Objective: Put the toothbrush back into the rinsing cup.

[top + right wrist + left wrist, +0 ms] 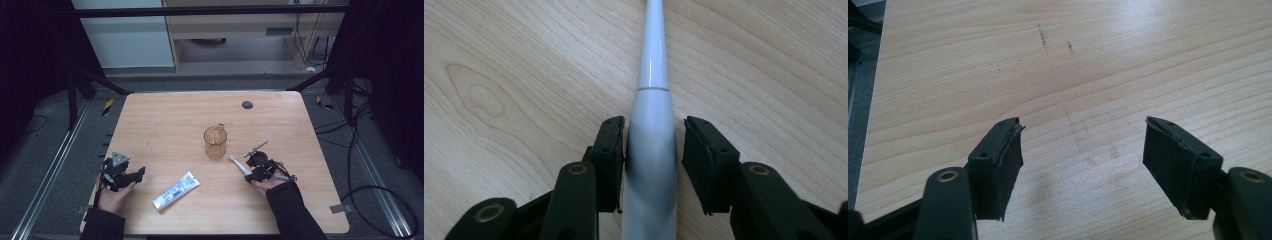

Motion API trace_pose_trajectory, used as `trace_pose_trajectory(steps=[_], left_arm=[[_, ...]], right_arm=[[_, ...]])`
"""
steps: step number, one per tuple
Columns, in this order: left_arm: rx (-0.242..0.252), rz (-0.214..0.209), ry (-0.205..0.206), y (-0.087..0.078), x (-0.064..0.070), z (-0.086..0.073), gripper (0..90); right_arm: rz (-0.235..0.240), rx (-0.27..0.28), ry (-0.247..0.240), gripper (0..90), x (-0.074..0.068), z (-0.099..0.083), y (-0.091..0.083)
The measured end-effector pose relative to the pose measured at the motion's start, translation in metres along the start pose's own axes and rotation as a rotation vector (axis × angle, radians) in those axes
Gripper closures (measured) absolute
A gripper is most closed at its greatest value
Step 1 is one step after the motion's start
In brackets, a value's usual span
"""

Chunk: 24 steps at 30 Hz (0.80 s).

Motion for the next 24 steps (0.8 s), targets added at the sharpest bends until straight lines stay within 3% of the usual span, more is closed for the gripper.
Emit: trace_pose_trajectory(steps=[11,24], left_arm=[[-0.003,0.001,0.001,0.0004,0.0003,-0.0001,30.9],[-0.004,0.001,-0.001,0.0005,-0.0001,-0.0001,30.9]], right_arm=[[-0.011,-0.011,-0.002,66.0,-0.0006,-0.0004,0.0020],[-0.017,-0.025,0.047,67.4,-0.0001,0.0013,0.0017]])
Point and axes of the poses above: each handheld gripper's, and its own axes: y roughly forward along the jaws, z roughly out of its top, x roughly to its right, the point moved 2 cm from there along y, roughly forward along the jaws, and after that the axes turned 1 degree about -y, right-handed, at the moved point
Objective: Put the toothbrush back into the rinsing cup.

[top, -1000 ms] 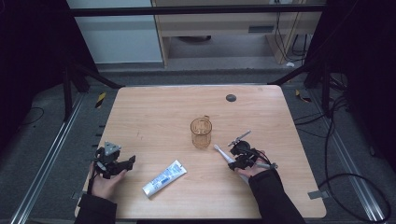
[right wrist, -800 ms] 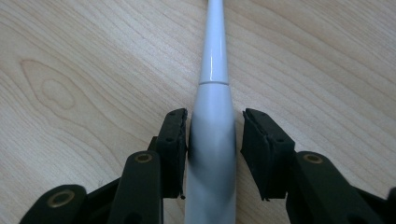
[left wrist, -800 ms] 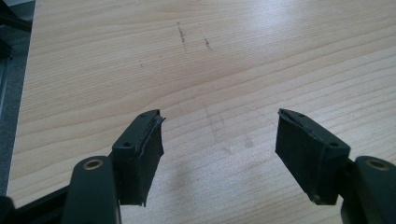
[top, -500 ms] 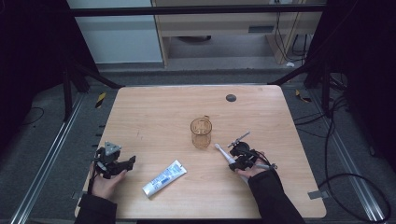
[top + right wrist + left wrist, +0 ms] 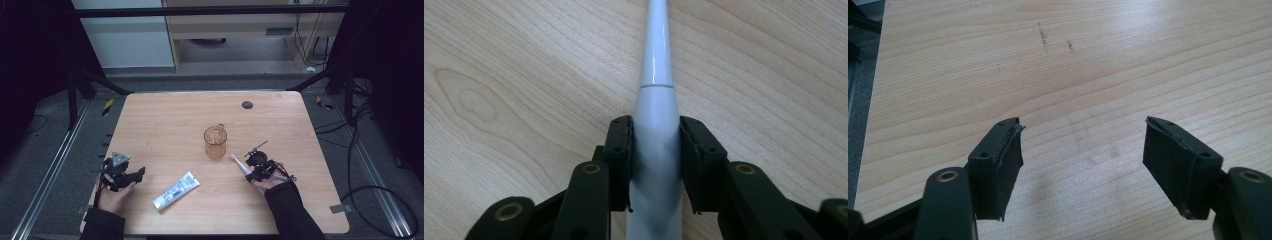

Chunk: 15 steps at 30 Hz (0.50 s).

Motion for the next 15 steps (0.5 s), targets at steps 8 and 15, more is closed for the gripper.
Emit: trace_pose_trajectory(steps=[8,15], left_arm=[[0.001,-0.001,-0.001,0.000,0.000,0.000,30.9],[0.001,-0.002,0.000,0.000,0.000,0.000,30.9]], right_arm=[[-0.005,0.028,0.012,67.4,0.001,0.000,-0.007],[0.002,0.093,0.014,67.5,0.004,0.000,-0.020]])
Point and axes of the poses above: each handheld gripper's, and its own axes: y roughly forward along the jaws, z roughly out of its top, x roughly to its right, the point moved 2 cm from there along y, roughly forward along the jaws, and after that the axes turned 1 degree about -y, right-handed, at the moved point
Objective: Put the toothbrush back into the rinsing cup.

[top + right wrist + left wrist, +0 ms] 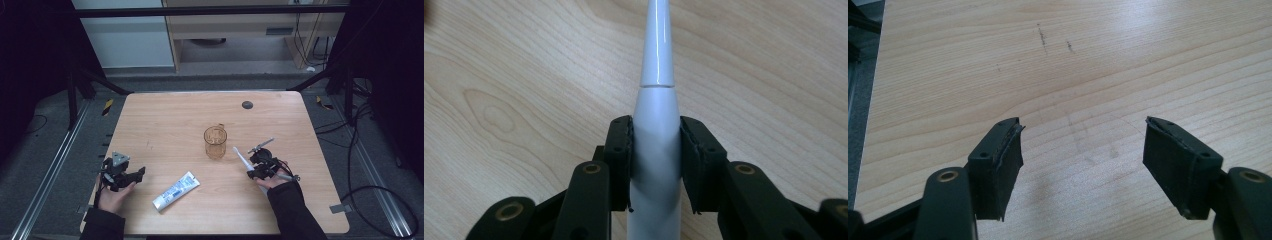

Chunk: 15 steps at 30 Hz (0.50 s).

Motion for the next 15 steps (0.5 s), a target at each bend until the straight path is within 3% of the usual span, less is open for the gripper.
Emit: trace_pose_trajectory(steps=[15], left_arm=[[-0.001,-0.001,-0.001,0.000,0.000,0.000,30.9]], right_arm=[[-0.013,0.173,0.038,67.6,0.009,0.003,-0.026]])
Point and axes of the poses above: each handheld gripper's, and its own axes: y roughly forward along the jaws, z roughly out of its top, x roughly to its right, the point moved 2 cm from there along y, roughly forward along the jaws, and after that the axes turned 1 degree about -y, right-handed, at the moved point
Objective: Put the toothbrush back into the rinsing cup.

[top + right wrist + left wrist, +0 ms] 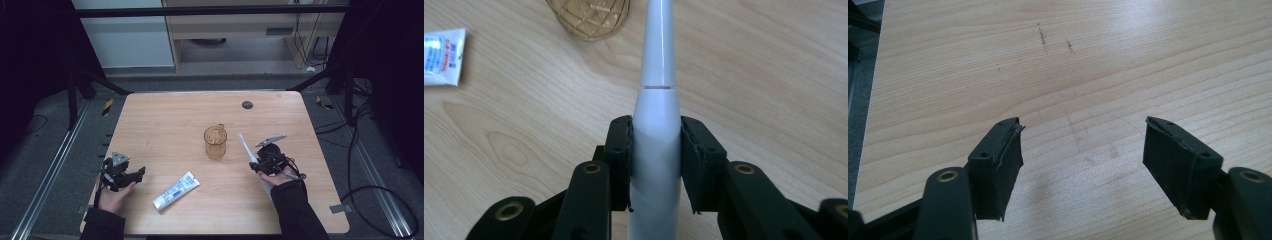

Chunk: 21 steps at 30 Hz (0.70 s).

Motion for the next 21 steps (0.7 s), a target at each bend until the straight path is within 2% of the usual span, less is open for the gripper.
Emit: trace_pose_trajectory(steps=[3,10,21], left_arm=[[0.000,0.000,0.000,0.000,0.000,0.000,30.9],[0.004,0.001,-0.002,0.000,0.000,0.000,30.8],[0.008,0.002,-0.004,0.000,0.000,0.000,30.8]], right_arm=[[0.001,0.044,0.014,67.6,0.001,0.002,-0.006],[-0.008,0.195,0.048,67.6,0.006,0.005,-0.020],[-0.057,0.393,0.077,67.5,0.007,0.015,-0.035]])
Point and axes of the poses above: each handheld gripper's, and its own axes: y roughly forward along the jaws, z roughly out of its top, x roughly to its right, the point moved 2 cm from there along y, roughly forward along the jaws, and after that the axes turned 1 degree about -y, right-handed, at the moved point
